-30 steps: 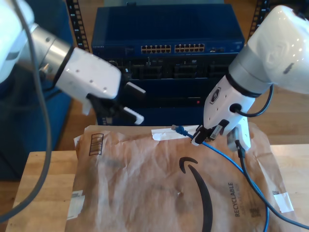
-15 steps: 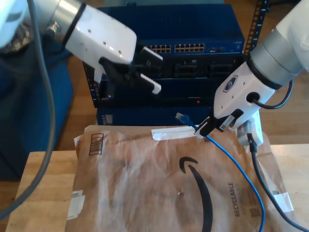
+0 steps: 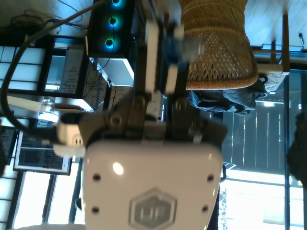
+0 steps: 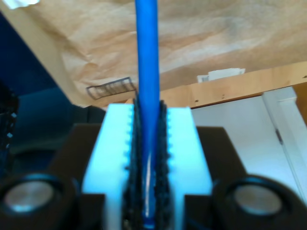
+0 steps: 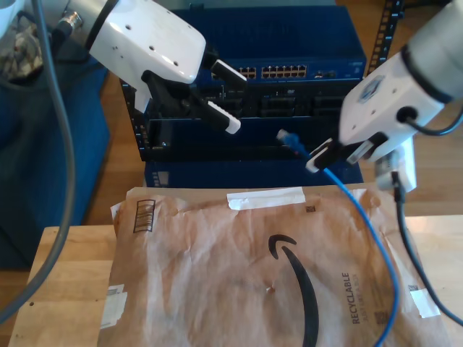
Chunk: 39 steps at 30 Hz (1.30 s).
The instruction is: Grab the cable and plug it in
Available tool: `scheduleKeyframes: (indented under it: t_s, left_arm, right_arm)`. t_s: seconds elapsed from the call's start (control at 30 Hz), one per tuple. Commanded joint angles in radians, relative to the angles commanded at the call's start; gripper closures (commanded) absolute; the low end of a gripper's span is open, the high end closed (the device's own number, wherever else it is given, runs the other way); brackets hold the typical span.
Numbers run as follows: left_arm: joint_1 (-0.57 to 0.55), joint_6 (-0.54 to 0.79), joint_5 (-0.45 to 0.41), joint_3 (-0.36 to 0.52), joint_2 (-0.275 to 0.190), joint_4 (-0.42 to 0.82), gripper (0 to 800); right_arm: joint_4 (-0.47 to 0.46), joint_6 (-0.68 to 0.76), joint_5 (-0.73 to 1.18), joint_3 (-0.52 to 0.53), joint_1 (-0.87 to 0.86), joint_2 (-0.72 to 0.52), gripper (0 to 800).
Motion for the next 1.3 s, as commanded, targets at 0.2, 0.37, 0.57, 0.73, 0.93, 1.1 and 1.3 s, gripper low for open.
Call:
scheduleKeyframes:
  t_s: [0.2,0.37,0.57,0.73,0.93,1.1,1.3]
  left_arm:
    - [0.002,0.0,0.002,0.002,0.0,0.046,3]
    - [0.002,0.005,0.003,0.005,0.0,0.077,3]
    - [0.0,0.009,0.003,0.005,0.0,0.1,2]
    - [0.0,0.011,0.002,0.003,0.002,0.123,2]
    - [-0.002,0.012,-0.002,0.002,0.002,0.127,3]
    - [-0.011,0.012,-0.009,-0.002,0.005,0.126,3]
    - [-0.032,0.009,-0.012,-0.021,0.009,0.124,3]
  right_arm:
    - [0.0,0.0,0.031,-0.074,-0.021,-0.015,798]
    - [0.014,0.02,0.046,-0.114,-0.021,-0.015,798]
    - [0.043,0.02,0.072,-0.157,-0.029,-0.015,798]
    - [0.044,0.021,0.08,-0.158,-0.029,-0.015,798]
    - [0.046,0.021,0.08,-0.158,-0.029,-0.014,798]
    - [0.072,0.021,0.08,-0.158,-0.029,-0.011,798]
    - [0.072,0.021,0.078,-0.157,-0.029,-0.008,798]
